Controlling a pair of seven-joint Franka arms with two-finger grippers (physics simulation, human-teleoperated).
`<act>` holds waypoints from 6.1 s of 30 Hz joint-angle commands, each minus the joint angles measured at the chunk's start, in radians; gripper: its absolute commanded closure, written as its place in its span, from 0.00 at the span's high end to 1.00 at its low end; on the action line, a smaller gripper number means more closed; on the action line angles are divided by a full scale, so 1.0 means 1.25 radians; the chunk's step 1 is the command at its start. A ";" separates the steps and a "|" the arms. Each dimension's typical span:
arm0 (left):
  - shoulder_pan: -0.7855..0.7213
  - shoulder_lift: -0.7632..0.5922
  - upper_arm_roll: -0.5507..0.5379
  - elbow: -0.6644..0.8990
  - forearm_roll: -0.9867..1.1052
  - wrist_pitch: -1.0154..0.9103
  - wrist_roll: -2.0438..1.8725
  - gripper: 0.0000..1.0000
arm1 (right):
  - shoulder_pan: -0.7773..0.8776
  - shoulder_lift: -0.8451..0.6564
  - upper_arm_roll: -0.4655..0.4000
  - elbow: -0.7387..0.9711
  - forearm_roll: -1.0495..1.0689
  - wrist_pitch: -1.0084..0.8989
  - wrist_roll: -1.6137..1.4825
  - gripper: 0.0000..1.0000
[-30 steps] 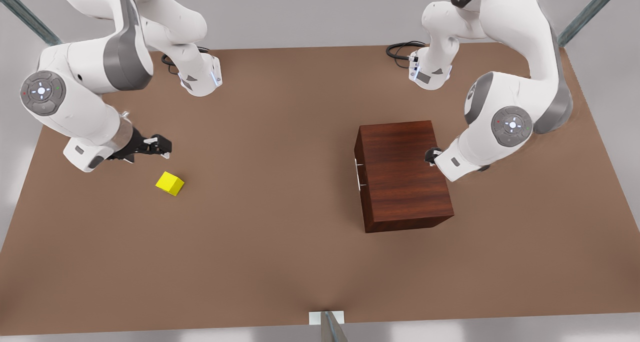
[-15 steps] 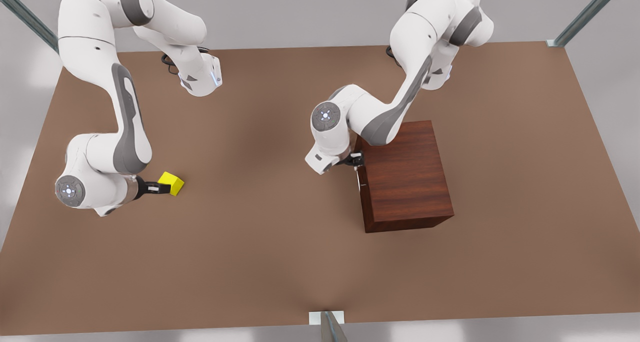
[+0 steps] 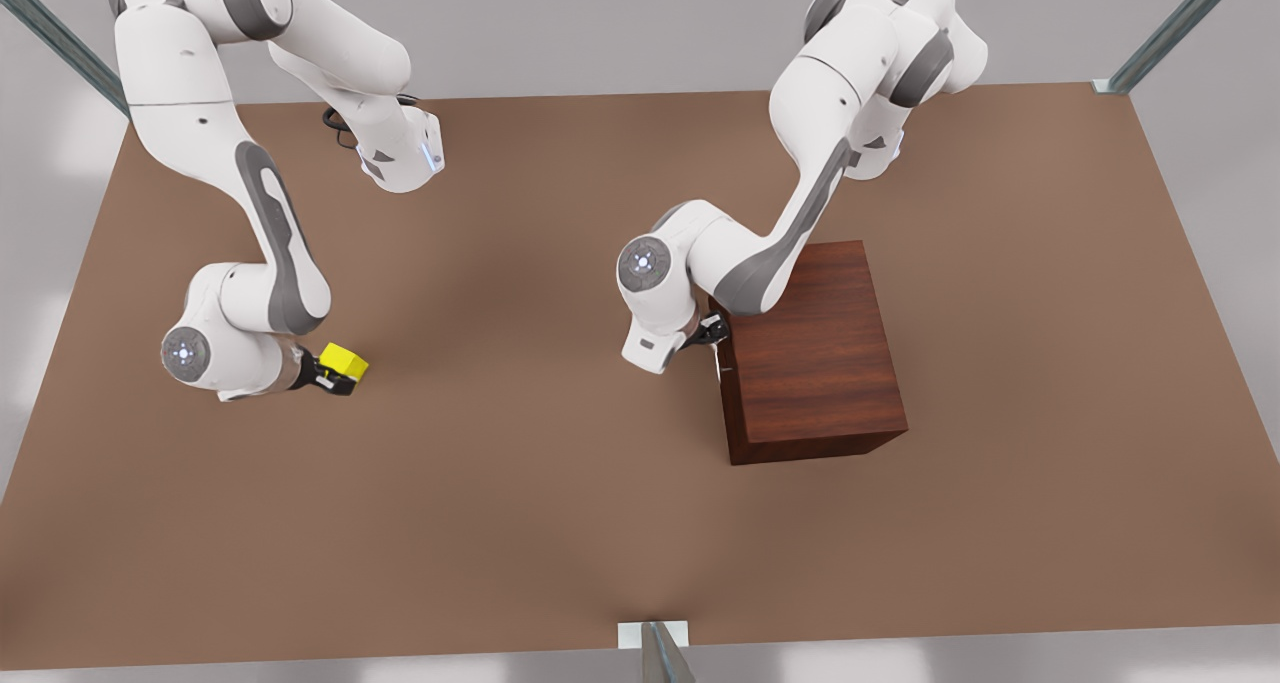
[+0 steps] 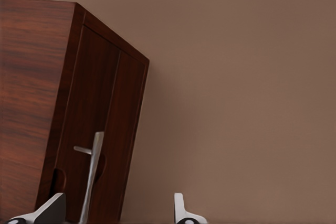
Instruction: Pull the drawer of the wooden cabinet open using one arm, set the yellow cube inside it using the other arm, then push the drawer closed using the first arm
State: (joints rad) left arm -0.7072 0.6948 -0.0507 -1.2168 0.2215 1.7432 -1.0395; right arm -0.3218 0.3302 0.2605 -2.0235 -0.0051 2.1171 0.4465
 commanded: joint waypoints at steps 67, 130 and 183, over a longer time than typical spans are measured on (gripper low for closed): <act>0.497 -0.049 -0.081 0.172 -0.204 -0.268 0.682 1.00 | -0.177 0.070 0.506 0.263 -0.228 -0.166 0.177 0.50; 0.080 -0.157 0.004 -0.064 -0.361 0.269 -1.074 0.21 | 0.268 -0.116 -0.049 0.528 -0.063 -0.457 -0.496 1.00; 0.371 -0.164 0.026 0.058 -0.169 -0.235 0.421 1.00 | 0.249 -0.114 -0.044 0.525 -0.057 -0.459 -0.497 1.00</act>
State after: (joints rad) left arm -0.2653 0.5003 -0.0151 -1.1458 -0.0915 1.5573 -1.6413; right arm -0.0107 0.1887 0.2049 -1.3673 -0.0773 1.5437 -0.1405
